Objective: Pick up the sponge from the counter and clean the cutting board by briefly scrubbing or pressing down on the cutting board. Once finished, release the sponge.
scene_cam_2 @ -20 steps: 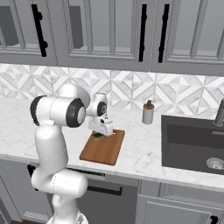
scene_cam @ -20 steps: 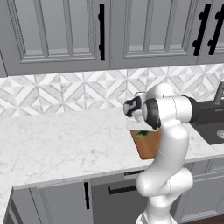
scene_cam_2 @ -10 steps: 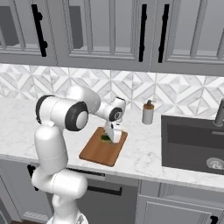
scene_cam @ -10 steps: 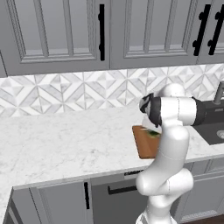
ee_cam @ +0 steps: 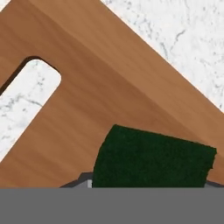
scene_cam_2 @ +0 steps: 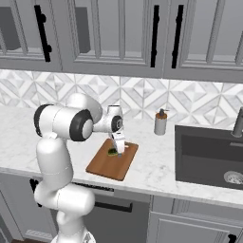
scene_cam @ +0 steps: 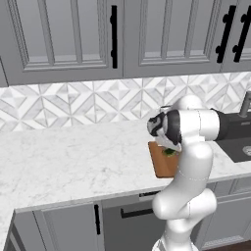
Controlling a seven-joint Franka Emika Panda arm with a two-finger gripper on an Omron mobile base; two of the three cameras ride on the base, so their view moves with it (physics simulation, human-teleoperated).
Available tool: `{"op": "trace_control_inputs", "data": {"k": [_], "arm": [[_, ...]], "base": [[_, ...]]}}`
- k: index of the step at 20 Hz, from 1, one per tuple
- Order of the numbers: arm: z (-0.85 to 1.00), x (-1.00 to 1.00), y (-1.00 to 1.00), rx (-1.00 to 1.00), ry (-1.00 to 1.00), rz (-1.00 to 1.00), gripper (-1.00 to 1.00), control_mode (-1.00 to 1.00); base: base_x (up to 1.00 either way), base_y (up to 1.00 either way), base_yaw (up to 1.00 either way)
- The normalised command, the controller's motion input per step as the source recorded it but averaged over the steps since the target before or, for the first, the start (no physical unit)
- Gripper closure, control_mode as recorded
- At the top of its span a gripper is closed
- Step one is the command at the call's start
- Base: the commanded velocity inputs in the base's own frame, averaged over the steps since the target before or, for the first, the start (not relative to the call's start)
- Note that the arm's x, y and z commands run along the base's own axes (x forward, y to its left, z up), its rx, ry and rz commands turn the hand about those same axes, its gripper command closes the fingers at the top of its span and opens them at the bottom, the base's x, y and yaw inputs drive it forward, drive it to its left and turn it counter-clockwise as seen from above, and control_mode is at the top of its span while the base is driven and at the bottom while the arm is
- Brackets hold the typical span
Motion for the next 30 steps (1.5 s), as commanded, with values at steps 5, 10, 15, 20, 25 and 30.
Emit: {"op": "trace_control_inputs", "data": {"k": [5, 10, 15, 20, 25, 30], "arm": [[-1.00, -0.04, 0.10, -0.64, -0.14, -0.69, 1.00, -1.00], [-1.00, -0.33, -0.17, -0.45, -0.39, -0.76, 1.00, -1.00], [-0.48, 0.00, -0.52, -0.05, -0.37, -0.61, 1.00, -1.00], [-0.66, -0.24, -0.26, -0.06, -0.40, -0.62, 1.00, -1.00], [-0.18, -0.60, -0.23, 0.02, -0.25, -0.57, 1.00, -1.00], [0.46, -0.77, -0.28, 0.12, -0.03, -0.55, 1.00, -1.00]], "base": [[0.00, 0.00, 0.00], [0.00, 0.00, 0.00], [0.00, 0.00, 0.00], [0.00, 0.00, 0.00], [0.00, 0.00, 0.00], [0.00, 0.00, 0.00]]}}
